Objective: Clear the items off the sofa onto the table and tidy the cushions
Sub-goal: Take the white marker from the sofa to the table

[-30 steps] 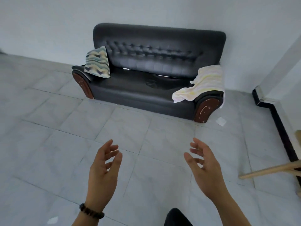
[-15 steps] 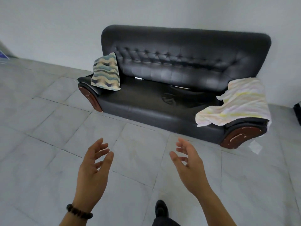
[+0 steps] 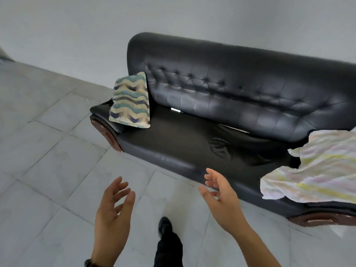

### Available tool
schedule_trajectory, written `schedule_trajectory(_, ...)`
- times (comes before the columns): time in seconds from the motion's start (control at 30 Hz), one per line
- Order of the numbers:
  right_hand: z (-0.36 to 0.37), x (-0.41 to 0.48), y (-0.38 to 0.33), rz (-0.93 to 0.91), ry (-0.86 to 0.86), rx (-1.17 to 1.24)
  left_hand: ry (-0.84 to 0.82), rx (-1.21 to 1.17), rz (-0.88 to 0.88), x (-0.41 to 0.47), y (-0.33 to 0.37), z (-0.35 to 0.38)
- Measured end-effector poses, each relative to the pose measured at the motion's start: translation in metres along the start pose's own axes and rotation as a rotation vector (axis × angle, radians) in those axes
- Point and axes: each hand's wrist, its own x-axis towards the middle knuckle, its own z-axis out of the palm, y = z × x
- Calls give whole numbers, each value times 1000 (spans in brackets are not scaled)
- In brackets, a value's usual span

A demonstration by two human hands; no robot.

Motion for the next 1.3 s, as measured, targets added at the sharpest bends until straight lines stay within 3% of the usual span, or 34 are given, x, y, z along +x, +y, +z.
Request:
schedule_trajectory(0.23, 8, 196, -65, -9, 163, 1, -141, 99, 128, 218, 58, 46)
schedule_trajectory(0.4, 12, 293, -72, 57, 255, 100, -228, 102, 151, 335, 80, 93)
schedule_trajectory(0.63, 38, 449, -35, 199, 187, 172, -256, 162, 89, 460, 55, 182)
schedule_trajectory(0.87, 70, 558, -26, 271, 45, 103, -342, 260, 48, 561, 29, 224)
schedule_trajectory(1.07, 117, 651, 47, 376, 17, 42, -403, 275, -79, 650, -58, 290)
schedule_trajectory(1.3, 218, 770, 202, 349, 6, -123, -470, 385, -9, 753, -252, 396)
